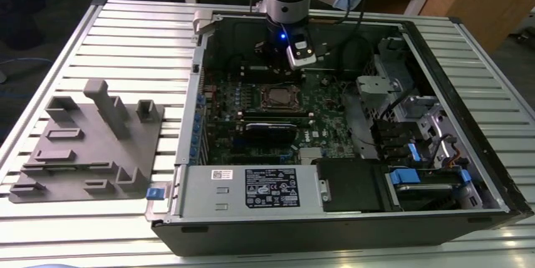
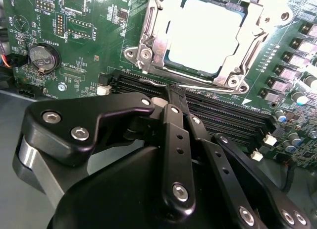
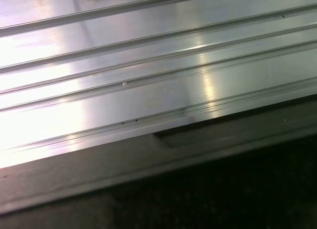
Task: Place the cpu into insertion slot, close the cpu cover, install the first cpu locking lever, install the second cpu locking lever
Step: 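Install the first cpu locking lever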
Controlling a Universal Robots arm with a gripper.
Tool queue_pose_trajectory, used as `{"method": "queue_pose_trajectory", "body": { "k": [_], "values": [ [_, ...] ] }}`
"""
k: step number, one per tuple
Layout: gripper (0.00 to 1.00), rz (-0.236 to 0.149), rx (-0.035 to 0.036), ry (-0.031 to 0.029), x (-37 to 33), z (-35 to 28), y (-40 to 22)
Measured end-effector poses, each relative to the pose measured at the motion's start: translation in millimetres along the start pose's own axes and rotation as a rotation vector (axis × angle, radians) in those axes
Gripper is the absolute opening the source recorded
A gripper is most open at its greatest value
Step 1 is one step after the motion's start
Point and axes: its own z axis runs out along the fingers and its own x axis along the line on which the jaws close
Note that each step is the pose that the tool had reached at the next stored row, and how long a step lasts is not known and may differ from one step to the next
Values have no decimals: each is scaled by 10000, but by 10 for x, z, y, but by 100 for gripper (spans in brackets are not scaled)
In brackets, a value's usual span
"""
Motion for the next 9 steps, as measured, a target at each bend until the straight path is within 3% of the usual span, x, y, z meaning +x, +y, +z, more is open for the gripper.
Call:
{"method": "queue_pose_trajectory", "body": {
  "k": [9],
  "values": [
    [11,0,0,-1,1,12,-1]
  ]
}}
